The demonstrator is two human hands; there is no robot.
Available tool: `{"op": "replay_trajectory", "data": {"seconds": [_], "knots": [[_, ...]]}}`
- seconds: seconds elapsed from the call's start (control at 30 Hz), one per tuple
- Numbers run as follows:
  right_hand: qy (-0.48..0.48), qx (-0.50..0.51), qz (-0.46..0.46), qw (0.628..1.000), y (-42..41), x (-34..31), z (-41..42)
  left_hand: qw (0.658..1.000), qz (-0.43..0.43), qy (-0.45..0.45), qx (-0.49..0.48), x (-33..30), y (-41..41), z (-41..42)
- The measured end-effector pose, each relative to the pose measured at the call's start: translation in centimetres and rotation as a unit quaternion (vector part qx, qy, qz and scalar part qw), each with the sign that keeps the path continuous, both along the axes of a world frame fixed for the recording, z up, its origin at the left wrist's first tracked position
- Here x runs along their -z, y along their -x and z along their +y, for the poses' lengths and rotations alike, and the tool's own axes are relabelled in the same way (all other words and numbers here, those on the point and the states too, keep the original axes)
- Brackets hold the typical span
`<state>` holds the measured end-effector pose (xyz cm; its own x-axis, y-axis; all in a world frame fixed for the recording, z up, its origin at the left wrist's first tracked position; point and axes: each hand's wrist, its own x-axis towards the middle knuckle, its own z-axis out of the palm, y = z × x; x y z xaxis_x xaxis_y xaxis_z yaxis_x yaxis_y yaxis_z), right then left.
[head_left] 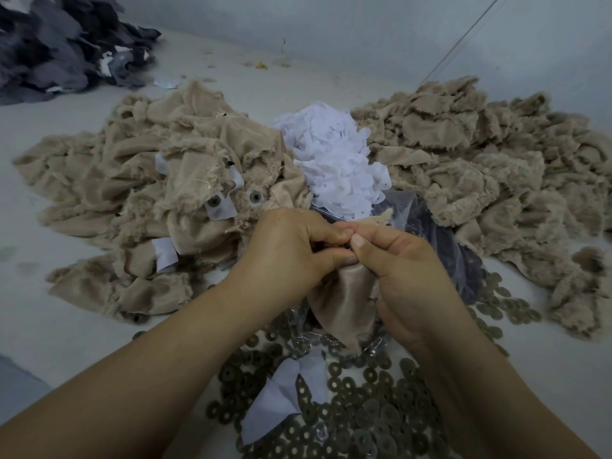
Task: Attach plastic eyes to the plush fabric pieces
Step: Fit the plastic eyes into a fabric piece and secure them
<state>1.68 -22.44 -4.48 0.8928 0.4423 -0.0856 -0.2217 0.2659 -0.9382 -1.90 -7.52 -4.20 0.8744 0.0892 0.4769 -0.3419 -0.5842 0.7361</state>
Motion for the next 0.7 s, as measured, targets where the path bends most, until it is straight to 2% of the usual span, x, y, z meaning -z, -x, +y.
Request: {"op": "replay_trajectory", "data": {"seconds": [0.13,0.2,0.27,0.3,0.37,0.43,0.5,0.63,0.7], "knots": [[-0.050,-0.006,0.055,0.997,-0.2,-0.3,0.0,0.999,-0.033,-0.018,-0.002,0.2,-0.1,0.0],[-0.058,0.015,0.068,0.996,-0.5,-0.6,0.0,0.998,-0.040,0.030,-0.043,0.6,0.1,0.0],[-0.050,0.035,0.084,0.995,-0.9,-0.6,-0.2,0.991,-0.004,0.122,-0.058,0.9,0.3,0.0],[-0.047,0.036,0.096,0.994,-1.0,-0.6,-0.3,0.990,0.023,0.133,-0.051,1.0,0.3,0.0],[-0.048,0.029,0.115,0.992,-1.1,-0.6,-0.3,0.994,0.067,0.084,-0.020,1.1,0.2,-0.1],[-0.056,0.023,0.113,0.992,-1.1,-0.6,-0.1,0.992,0.078,0.096,-0.001,1.1,0.0,-0.2],[-0.044,0.032,0.098,0.994,-1.1,-0.6,-0.2,0.986,0.074,0.149,0.006,1.1,-0.1,-0.1],[0.072,0.057,0.032,0.995,-1.0,-0.1,-0.2,0.975,0.066,0.213,-0.009,0.9,-0.3,-0.1],[0.054,0.062,0.032,0.996,-0.9,0.1,0.0,0.969,0.069,0.236,-0.016,1.0,-0.3,-0.1]]}}
